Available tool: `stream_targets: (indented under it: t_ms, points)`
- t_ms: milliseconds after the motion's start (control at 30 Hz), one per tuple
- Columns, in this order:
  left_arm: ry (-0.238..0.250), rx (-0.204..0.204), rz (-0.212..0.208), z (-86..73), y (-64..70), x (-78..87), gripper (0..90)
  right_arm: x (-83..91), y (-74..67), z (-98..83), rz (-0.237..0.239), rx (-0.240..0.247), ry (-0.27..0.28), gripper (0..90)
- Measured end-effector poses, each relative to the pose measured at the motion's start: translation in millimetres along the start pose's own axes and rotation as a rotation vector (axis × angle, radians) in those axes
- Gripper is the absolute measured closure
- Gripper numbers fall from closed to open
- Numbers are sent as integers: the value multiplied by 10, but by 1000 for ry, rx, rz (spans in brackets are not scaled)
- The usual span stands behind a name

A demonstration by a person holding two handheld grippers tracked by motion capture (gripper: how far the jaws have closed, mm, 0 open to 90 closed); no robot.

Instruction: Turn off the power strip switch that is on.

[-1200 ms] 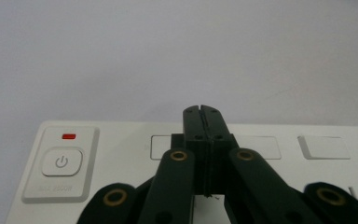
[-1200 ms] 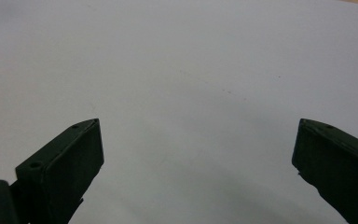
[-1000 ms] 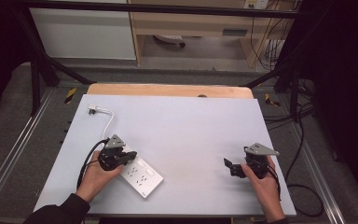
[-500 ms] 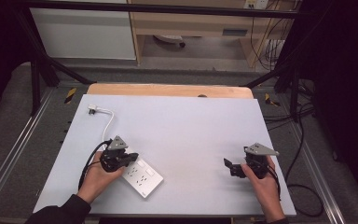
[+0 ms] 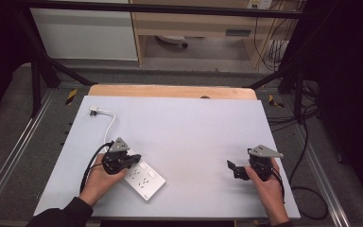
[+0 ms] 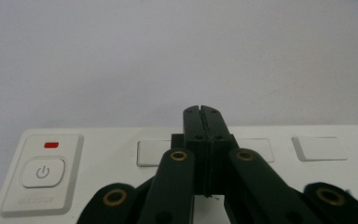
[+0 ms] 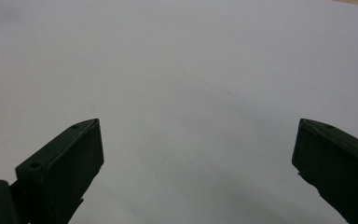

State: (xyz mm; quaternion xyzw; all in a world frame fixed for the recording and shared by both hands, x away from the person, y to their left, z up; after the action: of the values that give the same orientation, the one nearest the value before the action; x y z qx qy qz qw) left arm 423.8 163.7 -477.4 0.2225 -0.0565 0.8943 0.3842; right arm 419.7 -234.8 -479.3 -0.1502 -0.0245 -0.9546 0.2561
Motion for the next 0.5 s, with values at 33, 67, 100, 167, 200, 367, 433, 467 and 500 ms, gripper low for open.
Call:
stream_targets:
  t_ms: [33,67,100,167,200,367,433,467,500]
  points:
    - [0,-1,0,1,1,-1,900,0,0,0,0,1,0,24]
    - [0,0,-1,2,1,-2,900,0,0,-1,0,0,0,25]
    - [-1,0,-1,2,3,-2,900,-1,-1,-1,1,0,0,25]
    - [-4,-2,-1,4,8,-3,900,0,-1,-1,1,0,0,25]
    - [-6,-4,-3,5,10,-2,900,0,0,0,1,2,0,25]
    - [-9,-2,-6,11,14,-12,900,2,2,3,1,2,5,24]
    - [-9,-4,-8,17,19,-17,900,1,3,3,2,2,4,24]
    - [-9,-4,-10,21,22,-18,900,1,2,2,2,1,4,24]
    - [-8,-4,-9,26,26,-19,900,1,1,3,3,3,4,25]
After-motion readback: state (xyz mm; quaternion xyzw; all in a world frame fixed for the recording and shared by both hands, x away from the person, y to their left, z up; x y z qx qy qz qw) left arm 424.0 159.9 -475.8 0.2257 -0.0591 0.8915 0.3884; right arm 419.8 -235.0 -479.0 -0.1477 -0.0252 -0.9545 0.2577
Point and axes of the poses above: each handheld gripper's, and its own axes: x roughly backward along the jaws, z roughly out of its top, y roughly to its right, the point moved 7 cm from there along -x, roughly forward along the jaws, and after that the axes turned 15 degrees about y, right-handed, at the moved point
